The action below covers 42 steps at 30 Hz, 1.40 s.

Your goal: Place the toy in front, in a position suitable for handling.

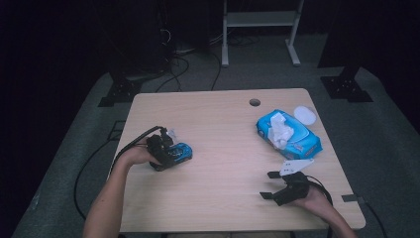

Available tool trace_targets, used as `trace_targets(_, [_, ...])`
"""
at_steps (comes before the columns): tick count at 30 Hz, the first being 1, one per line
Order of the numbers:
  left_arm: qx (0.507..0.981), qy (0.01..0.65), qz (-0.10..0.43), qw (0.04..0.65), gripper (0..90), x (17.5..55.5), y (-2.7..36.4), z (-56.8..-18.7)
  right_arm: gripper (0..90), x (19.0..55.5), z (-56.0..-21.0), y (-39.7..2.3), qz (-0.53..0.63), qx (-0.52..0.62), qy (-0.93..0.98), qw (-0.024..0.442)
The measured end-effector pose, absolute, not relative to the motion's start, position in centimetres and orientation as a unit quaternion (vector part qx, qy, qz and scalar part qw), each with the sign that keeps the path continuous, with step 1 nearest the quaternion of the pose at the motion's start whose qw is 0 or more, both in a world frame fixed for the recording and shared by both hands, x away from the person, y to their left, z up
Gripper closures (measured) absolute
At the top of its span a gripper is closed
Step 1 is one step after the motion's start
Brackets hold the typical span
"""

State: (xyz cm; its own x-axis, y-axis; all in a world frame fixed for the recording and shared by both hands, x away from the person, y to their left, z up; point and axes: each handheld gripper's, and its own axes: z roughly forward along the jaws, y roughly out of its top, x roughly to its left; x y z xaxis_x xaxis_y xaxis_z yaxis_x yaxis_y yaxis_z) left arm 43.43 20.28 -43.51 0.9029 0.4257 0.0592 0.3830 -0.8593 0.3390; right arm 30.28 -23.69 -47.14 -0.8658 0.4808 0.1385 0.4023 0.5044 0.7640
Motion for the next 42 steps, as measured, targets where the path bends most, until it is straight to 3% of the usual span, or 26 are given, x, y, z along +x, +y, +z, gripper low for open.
trace_targets(14, [0.947, 0.206, 0.099, 0.225, 27.6, 42.5, 21.2, -41.3, 16.7, 30.2, -47.1, -23.7, 0.428, 0.256, 0.865, 0.049])
trace_targets(29, [0.939, 0.203, 0.113, 0.252, 27.7, 42.0, 22.1, -41.0, 16.7, 30.3, -47.1, -23.6, 0.426, 0.257, 0.866, 0.048])
trace_targets(42, [0.935, 0.158, 0.118, 0.294, 27.7, 40.5, 19.8, -40.1, 16.6, 30.3, -47.0, -23.8, 0.429, 0.259, 0.864, 0.050])
